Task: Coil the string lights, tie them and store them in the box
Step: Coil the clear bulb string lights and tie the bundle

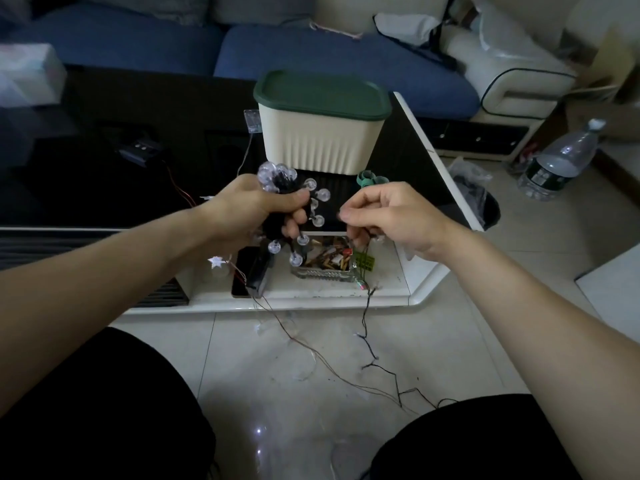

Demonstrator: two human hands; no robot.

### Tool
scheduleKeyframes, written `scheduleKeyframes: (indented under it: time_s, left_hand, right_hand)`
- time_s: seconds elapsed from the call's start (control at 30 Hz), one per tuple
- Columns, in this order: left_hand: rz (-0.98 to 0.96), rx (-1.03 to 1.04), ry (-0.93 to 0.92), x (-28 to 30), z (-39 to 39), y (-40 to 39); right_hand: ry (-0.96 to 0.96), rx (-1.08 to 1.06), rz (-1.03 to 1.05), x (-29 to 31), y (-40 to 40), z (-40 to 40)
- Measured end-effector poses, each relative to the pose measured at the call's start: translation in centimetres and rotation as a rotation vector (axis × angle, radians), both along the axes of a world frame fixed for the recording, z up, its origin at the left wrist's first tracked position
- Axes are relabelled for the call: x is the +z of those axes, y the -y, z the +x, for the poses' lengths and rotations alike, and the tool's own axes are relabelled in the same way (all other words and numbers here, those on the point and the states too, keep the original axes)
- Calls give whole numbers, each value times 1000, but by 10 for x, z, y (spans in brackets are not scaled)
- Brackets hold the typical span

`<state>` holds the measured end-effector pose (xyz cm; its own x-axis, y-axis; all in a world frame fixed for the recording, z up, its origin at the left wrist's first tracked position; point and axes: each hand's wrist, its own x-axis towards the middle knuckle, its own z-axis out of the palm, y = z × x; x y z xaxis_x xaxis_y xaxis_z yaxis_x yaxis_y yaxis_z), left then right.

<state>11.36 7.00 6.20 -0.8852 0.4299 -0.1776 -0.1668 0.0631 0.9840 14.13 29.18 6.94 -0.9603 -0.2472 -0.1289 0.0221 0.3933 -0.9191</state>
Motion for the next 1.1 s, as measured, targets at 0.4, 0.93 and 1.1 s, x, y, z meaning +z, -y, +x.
scheduleKeyframes:
  time_s: [0.4, 0.93, 1.1]
  left_hand:
    - [158, 404, -14, -9, -17, 4]
    - [173, 353, 124, 3, -7, -3]
    - [119, 277, 92, 2, 2, -8]
  right_hand:
    - [395, 8, -201, 12, -14, -1]
    - [9, -6, 194, -3, 14, 5]
    - [179, -222, -187, -16, 18, 2]
